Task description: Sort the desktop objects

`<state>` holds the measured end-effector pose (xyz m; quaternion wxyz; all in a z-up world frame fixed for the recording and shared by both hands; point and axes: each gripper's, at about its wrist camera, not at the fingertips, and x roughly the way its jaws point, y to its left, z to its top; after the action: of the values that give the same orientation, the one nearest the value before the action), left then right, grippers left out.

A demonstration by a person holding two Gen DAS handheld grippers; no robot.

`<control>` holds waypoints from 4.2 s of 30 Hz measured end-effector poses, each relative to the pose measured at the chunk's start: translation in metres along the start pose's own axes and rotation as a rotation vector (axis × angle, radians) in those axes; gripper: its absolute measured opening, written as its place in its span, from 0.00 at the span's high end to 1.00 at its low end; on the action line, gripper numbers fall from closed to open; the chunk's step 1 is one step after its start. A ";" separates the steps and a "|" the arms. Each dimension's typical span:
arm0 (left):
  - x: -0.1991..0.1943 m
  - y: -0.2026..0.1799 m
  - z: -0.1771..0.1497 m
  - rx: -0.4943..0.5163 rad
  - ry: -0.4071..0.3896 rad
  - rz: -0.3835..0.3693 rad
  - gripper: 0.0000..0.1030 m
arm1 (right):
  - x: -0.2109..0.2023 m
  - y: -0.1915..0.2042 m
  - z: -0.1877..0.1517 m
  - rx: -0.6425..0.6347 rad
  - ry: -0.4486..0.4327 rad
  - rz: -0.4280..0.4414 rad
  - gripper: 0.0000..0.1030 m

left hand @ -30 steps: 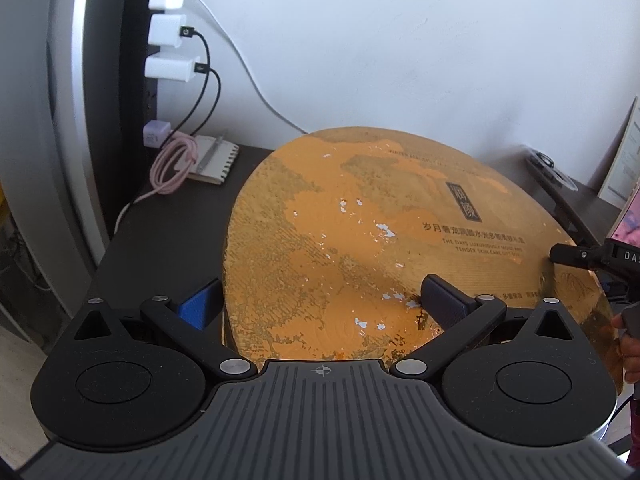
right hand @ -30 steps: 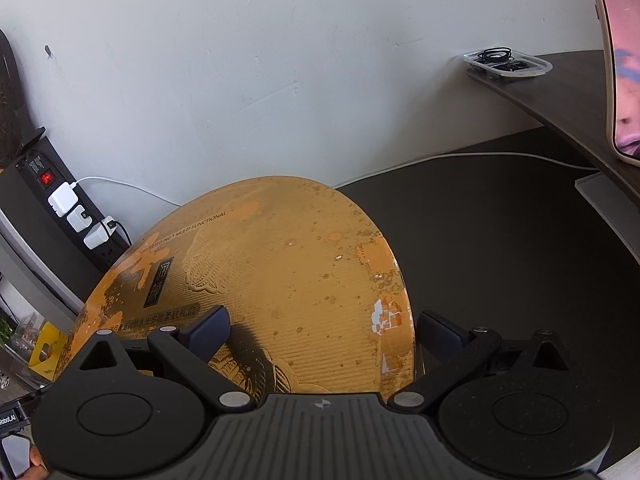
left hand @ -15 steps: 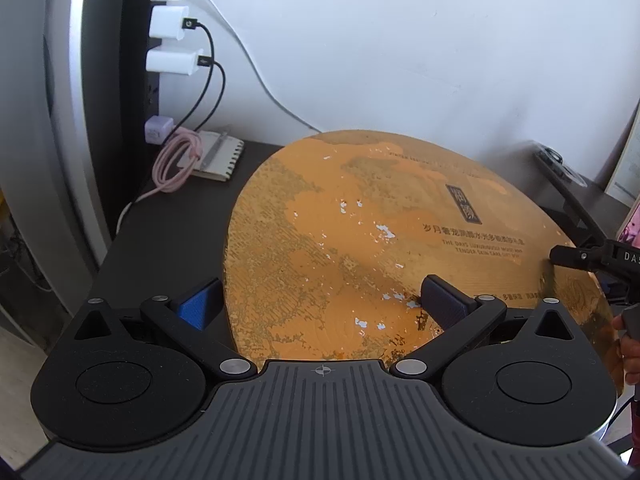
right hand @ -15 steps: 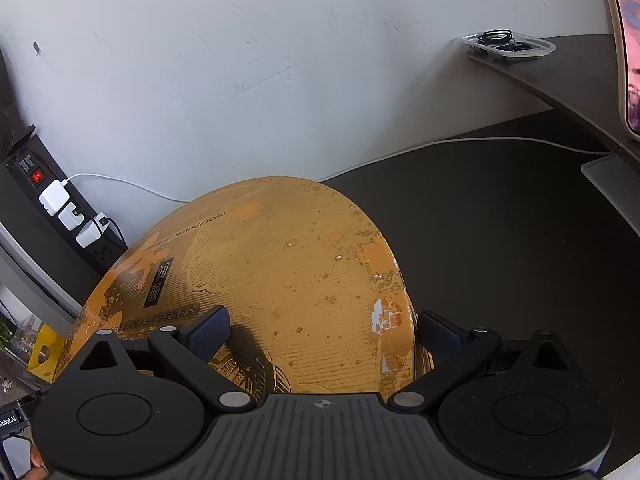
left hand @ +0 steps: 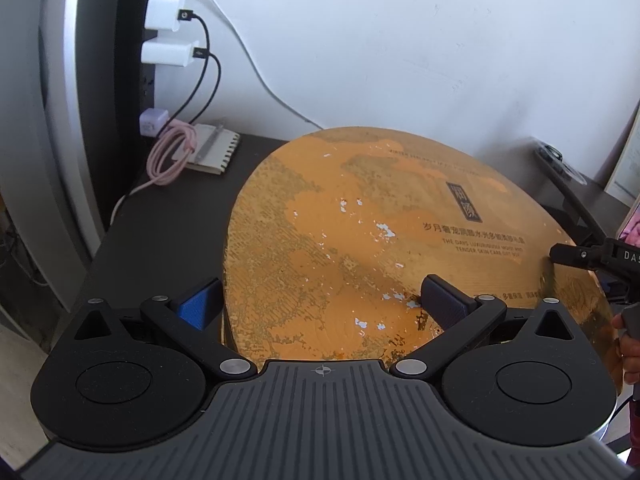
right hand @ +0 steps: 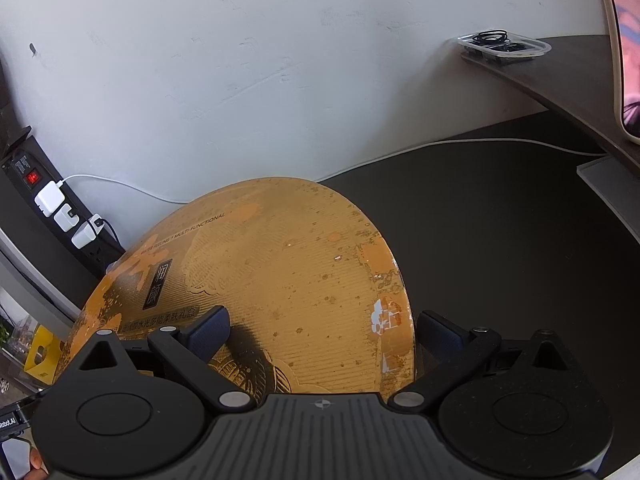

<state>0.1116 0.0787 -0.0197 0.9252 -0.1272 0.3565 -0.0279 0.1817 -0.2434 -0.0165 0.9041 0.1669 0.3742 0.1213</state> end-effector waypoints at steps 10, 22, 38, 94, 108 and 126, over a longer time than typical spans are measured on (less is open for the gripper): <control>0.001 0.003 0.003 0.010 -0.005 0.008 0.00 | 0.008 0.005 -0.002 0.007 -0.003 -0.007 0.01; 0.002 0.004 0.002 0.008 0.001 0.002 0.00 | 0.014 0.010 -0.004 0.006 -0.013 -0.017 0.01; -0.045 -0.009 -0.001 0.156 -0.070 0.137 0.00 | -0.050 0.023 -0.026 -0.051 -0.142 -0.020 0.01; -0.074 -0.028 -0.057 0.228 0.037 0.325 0.05 | -0.106 0.093 -0.142 -0.419 -0.188 -0.057 0.36; -0.067 -0.053 -0.062 0.297 0.067 0.307 0.05 | -0.087 0.071 -0.149 -0.406 -0.135 -0.118 0.62; -0.101 -0.071 -0.078 0.313 0.031 0.228 0.00 | -0.146 0.078 -0.153 -0.345 -0.220 -0.013 0.16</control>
<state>-0.0124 0.0072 0.0085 0.9253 0.0599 0.3740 0.0202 -0.0363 -0.1898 0.0051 0.9554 0.0193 0.2481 0.1590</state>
